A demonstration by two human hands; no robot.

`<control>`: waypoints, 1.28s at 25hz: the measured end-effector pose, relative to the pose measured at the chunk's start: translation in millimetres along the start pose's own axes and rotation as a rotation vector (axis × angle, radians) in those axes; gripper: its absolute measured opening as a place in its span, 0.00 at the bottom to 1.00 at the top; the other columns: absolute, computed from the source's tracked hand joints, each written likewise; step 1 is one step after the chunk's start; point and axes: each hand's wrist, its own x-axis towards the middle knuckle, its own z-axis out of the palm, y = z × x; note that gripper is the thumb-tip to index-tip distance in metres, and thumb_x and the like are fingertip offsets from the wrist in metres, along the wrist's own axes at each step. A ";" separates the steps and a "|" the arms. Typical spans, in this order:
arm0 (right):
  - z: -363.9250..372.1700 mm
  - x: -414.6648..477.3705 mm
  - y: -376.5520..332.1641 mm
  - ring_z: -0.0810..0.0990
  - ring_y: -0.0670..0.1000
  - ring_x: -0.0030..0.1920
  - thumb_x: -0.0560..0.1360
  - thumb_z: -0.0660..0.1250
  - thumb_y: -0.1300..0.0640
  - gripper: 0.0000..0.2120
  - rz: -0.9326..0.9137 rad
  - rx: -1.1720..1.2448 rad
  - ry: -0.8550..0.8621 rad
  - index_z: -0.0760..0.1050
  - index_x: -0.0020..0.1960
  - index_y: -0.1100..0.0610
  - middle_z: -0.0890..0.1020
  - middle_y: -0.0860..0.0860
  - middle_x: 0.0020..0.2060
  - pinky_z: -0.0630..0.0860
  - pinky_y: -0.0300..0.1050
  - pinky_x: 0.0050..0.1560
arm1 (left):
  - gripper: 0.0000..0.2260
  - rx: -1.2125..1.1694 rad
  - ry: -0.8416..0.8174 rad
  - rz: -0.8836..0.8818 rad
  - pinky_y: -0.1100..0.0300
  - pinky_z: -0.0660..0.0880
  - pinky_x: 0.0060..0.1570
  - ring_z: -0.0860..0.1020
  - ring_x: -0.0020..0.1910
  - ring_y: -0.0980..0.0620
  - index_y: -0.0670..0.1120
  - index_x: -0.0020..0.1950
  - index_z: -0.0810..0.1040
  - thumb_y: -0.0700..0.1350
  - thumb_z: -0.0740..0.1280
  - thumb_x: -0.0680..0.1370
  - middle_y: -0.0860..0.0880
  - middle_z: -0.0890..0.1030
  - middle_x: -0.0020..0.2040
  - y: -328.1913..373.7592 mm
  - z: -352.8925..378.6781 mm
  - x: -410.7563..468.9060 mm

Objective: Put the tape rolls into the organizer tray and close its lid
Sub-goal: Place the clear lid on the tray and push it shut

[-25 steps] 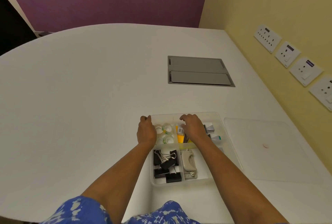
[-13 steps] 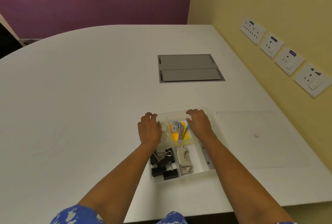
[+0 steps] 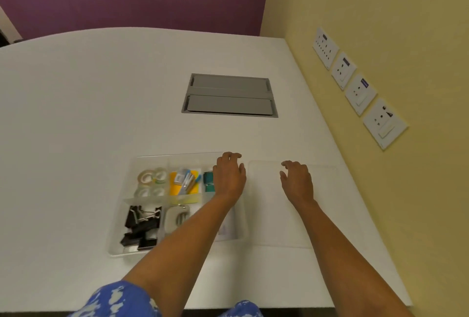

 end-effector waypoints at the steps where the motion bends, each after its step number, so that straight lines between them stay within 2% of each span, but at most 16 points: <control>1: -3.5 -0.2 19.7 0.73 0.58 0.62 0.79 0.62 0.58 0.15 0.025 -0.015 -0.027 0.71 0.65 0.58 0.78 0.57 0.60 0.72 0.50 0.60 | 0.15 -0.018 -0.012 -0.019 0.53 0.68 0.63 0.70 0.65 0.46 0.45 0.67 0.72 0.43 0.60 0.81 0.45 0.72 0.68 11.3 12.4 -4.9; 6: -16.0 -4.3 99.8 0.69 0.59 0.66 0.79 0.61 0.55 0.21 0.159 -0.078 -0.155 0.65 0.70 0.58 0.72 0.58 0.67 0.70 0.52 0.64 | 0.17 -0.020 -0.177 -0.126 0.52 0.65 0.67 0.68 0.68 0.45 0.45 0.70 0.67 0.44 0.60 0.81 0.44 0.69 0.70 43.7 57.6 -21.8; 9: -17.7 -9.8 133.1 0.67 0.59 0.69 0.79 0.61 0.53 0.24 0.224 -0.120 -0.222 0.61 0.72 0.58 0.67 0.58 0.70 0.68 0.53 0.67 | 0.23 0.006 -0.288 -0.240 0.50 0.63 0.69 0.63 0.72 0.43 0.44 0.74 0.60 0.46 0.60 0.81 0.43 0.62 0.74 46.9 75.3 -26.0; 12: -19.6 -13.8 154.3 0.65 0.59 0.70 0.79 0.60 0.52 0.25 0.258 -0.143 -0.236 0.58 0.73 0.57 0.64 0.58 0.72 0.68 0.53 0.67 | 0.27 0.053 -0.322 -0.399 0.48 0.61 0.71 0.58 0.75 0.42 0.43 0.76 0.53 0.48 0.60 0.81 0.41 0.55 0.77 41.1 86.3 -27.0; 16: -18.8 -17.0 165.0 0.67 0.58 0.69 0.80 0.60 0.53 0.24 0.268 -0.060 -0.222 0.60 0.73 0.57 0.68 0.56 0.70 0.70 0.52 0.65 | 0.30 0.125 -0.317 -0.505 0.48 0.59 0.72 0.55 0.75 0.41 0.42 0.77 0.50 0.50 0.60 0.80 0.40 0.53 0.77 35.5 91.8 -27.3; 21: -16.8 -11.0 163.1 0.71 0.59 0.66 0.78 0.62 0.59 0.22 0.347 0.148 -0.159 0.64 0.71 0.59 0.73 0.59 0.66 0.73 0.52 0.61 | 0.28 0.079 -0.297 -0.529 0.47 0.62 0.70 0.59 0.73 0.41 0.43 0.76 0.54 0.51 0.60 0.80 0.41 0.59 0.75 48.4 94.1 -18.0; 24: -21.5 1.4 156.8 0.73 0.62 0.64 0.78 0.63 0.61 0.20 0.466 0.333 -0.096 0.67 0.69 0.60 0.75 0.62 0.64 0.75 0.54 0.61 | 0.29 -0.008 -0.285 -0.605 0.46 0.62 0.69 0.60 0.72 0.41 0.44 0.76 0.54 0.55 0.60 0.79 0.40 0.61 0.73 55.5 90.1 -8.7; 26: -30.5 10.5 146.8 0.72 0.63 0.65 0.78 0.63 0.60 0.19 0.513 0.354 -0.015 0.68 0.68 0.59 0.74 0.62 0.65 0.73 0.56 0.62 | 0.30 -0.142 -0.252 -0.694 0.44 0.63 0.69 0.61 0.71 0.39 0.44 0.76 0.54 0.57 0.59 0.79 0.39 0.62 0.73 60.7 83.1 -1.4; 30: -73.6 28.9 109.5 0.68 0.62 0.64 0.79 0.61 0.55 0.20 0.530 0.277 0.266 0.67 0.70 0.57 0.72 0.60 0.66 0.69 0.58 0.62 | 0.32 -0.324 -0.121 -0.747 0.42 0.61 0.70 0.59 0.73 0.38 0.44 0.77 0.52 0.60 0.55 0.80 0.38 0.59 0.75 86.8 62.6 15.1; 32: -98.8 40.0 91.4 0.68 0.62 0.64 0.80 0.59 0.54 0.20 0.521 0.328 0.410 0.67 0.70 0.56 0.71 0.58 0.67 0.68 0.57 0.61 | 0.30 -0.438 -0.030 -0.734 0.41 0.61 0.70 0.58 0.74 0.38 0.45 0.77 0.52 0.60 0.52 0.80 0.39 0.58 0.75 101.1 47.5 25.4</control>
